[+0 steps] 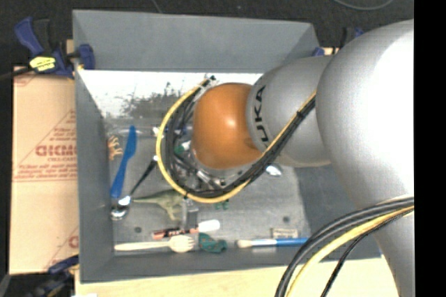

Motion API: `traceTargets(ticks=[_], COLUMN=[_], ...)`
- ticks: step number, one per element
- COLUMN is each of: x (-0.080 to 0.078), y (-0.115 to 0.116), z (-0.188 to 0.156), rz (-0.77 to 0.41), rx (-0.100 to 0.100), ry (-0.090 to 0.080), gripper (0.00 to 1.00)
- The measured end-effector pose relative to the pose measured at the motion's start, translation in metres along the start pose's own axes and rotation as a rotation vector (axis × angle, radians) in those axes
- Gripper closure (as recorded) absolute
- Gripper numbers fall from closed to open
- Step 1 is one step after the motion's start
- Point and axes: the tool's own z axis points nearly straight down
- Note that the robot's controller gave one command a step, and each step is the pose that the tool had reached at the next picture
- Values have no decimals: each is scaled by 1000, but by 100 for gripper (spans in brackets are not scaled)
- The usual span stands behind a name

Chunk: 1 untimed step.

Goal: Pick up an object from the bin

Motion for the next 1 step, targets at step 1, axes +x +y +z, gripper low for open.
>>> traceTargets(ticks=[1], x=[-31], y=[0], z=[9], rz=[-262], rx=[4], ry=[-29], gripper=[0])
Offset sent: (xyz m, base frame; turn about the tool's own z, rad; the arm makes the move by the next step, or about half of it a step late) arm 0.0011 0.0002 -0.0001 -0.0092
